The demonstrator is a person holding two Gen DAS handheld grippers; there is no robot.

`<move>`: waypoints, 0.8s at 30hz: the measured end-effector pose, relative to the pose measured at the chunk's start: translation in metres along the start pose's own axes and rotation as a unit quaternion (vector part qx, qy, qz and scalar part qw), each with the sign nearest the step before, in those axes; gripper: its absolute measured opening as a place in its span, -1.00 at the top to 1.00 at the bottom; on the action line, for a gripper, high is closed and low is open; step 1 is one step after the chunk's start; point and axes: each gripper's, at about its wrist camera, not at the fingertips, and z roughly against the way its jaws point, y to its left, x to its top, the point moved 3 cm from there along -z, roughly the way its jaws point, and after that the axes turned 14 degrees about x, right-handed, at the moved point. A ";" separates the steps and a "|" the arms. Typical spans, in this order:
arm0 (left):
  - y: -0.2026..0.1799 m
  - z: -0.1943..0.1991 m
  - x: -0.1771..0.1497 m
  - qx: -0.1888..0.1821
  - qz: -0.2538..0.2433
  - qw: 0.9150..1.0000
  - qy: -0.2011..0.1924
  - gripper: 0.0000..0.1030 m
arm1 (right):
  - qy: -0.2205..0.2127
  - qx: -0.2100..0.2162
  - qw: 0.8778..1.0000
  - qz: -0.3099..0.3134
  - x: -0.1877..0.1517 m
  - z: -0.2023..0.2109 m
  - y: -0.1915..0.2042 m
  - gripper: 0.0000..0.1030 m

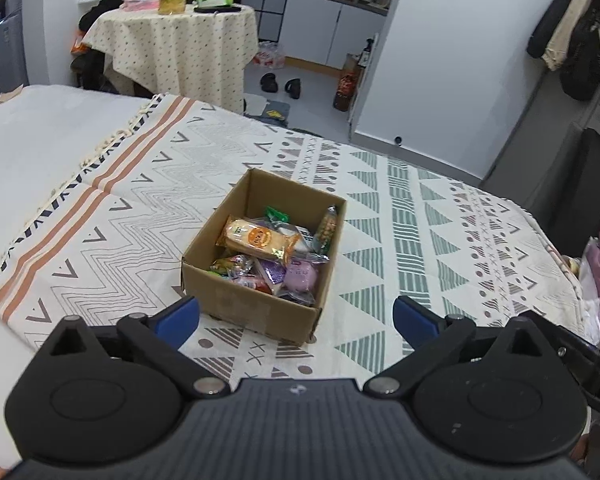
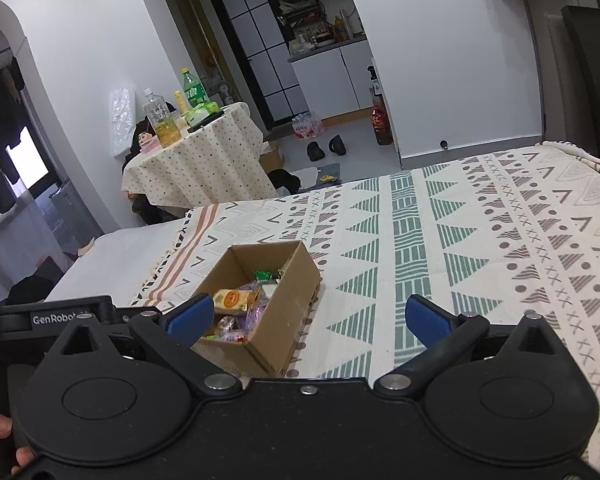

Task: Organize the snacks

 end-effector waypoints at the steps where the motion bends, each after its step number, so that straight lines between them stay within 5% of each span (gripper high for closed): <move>1: 0.000 0.003 -0.001 -0.002 -0.002 1.000 -0.001 -0.99 | 0.000 -0.001 1.000 -0.002 -0.001 0.003 0.000 -1.00; 24: 0.020 0.071 -0.021 -0.029 -0.042 0.998 -0.035 -0.99 | -0.021 -0.021 1.000 0.002 -0.017 0.079 0.027 -1.00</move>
